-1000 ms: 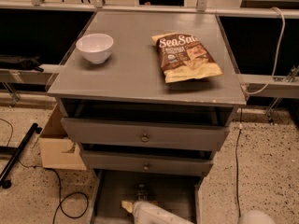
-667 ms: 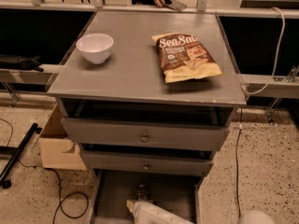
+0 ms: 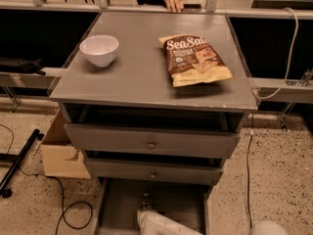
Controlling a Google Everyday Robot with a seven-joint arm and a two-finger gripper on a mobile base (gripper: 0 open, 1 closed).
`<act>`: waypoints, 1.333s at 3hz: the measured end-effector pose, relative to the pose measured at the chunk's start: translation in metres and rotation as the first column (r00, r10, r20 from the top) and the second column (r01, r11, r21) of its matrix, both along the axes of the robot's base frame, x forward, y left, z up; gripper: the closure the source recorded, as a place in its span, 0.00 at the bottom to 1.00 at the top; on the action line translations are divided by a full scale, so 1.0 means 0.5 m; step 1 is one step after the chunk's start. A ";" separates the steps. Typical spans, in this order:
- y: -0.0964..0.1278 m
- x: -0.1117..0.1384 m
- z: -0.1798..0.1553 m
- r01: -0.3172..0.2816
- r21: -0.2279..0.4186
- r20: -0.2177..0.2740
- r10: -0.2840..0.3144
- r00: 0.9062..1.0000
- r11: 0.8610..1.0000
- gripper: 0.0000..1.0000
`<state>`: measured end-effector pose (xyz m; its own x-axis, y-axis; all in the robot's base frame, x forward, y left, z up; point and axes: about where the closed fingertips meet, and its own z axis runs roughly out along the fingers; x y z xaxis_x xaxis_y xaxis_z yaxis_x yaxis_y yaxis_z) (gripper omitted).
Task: Pick water bottle from bottom drawer and place on counter
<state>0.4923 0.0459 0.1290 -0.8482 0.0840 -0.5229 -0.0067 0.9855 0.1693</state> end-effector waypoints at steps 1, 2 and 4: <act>0.000 0.000 0.000 0.000 0.000 0.000 0.000 1.000 1.000 0.94; 0.000 0.000 0.000 0.000 0.000 0.000 0.000 1.000 1.000 1.00; -0.033 0.011 0.065 0.019 -0.045 0.055 -0.016 0.998 0.999 1.00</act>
Offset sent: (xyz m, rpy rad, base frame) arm 0.0000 0.0000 0.0000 0.0000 0.0000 0.0000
